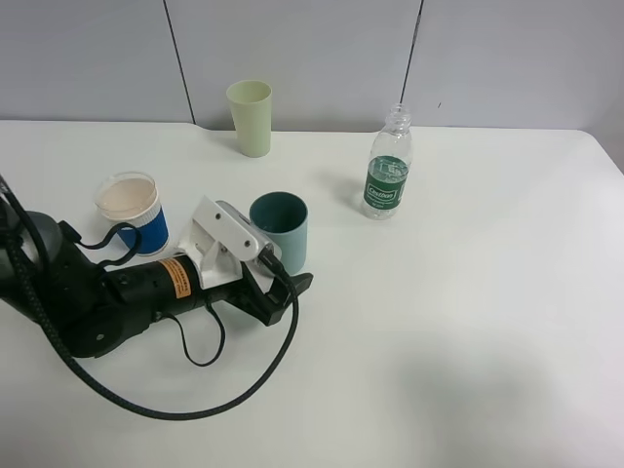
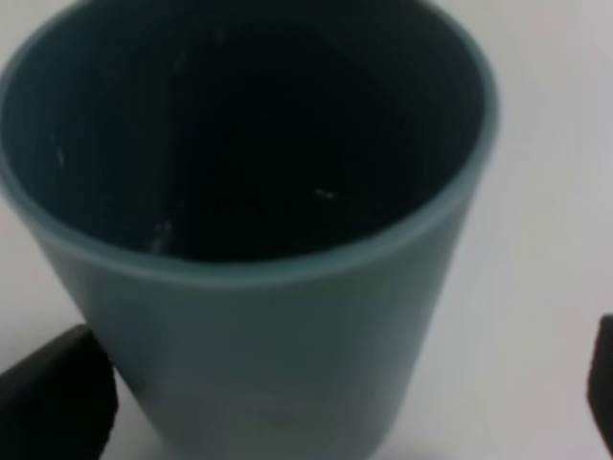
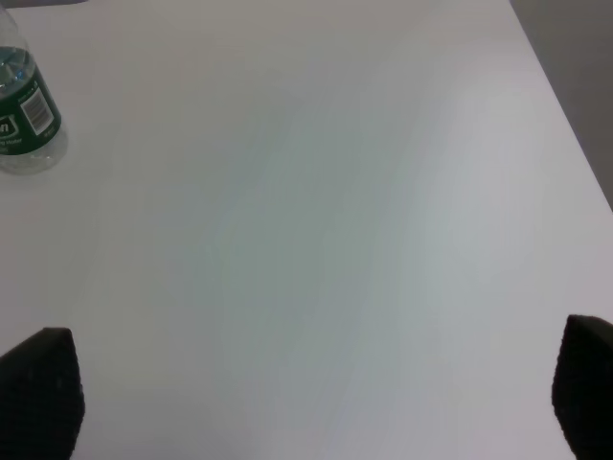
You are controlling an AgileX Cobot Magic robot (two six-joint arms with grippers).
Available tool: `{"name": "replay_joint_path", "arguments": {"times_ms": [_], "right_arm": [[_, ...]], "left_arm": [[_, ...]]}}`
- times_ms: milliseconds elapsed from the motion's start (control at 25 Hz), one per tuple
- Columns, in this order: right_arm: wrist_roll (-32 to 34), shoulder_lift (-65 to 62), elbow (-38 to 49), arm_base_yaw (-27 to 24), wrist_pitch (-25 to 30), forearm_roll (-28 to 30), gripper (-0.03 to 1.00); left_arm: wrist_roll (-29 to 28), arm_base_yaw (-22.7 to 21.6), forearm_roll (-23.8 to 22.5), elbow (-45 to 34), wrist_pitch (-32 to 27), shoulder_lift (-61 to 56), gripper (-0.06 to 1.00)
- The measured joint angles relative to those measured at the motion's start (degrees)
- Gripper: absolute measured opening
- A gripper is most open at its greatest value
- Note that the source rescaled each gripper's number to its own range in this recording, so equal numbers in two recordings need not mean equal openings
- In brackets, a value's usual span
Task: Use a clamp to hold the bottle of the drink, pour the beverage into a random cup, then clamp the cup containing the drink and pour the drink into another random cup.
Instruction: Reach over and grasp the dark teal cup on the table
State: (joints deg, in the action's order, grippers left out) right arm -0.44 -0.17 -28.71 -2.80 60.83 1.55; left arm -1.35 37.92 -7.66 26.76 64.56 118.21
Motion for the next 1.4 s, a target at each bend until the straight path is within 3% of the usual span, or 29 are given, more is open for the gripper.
{"name": "replay_joint_path", "arguments": {"times_ms": [640,720,760,880,1400], "right_arm": [[0.0,0.0,0.0,0.0,0.0,0.0,1.0],[0.0,0.0,0.0,0.0,0.0,0.0,1.0],[0.0,0.0,0.0,0.0,0.0,0.0,1.0],[0.0,0.0,0.0,0.0,0.0,0.0,1.0],[0.0,0.0,0.0,0.0,0.0,0.0,1.0]], "left_arm": [[0.0,0.0,-1.14,8.06,0.73,5.05,1.0],[-0.14,0.0,-1.13,8.2,0.77,5.29,0.88],[-0.14,0.0,-1.13,8.2,0.8,5.34,0.73],[-0.14,0.0,-1.23,8.2,0.8,5.41,0.0],[-0.62,0.0,-1.29,8.13,0.56,5.28,0.02]]}}
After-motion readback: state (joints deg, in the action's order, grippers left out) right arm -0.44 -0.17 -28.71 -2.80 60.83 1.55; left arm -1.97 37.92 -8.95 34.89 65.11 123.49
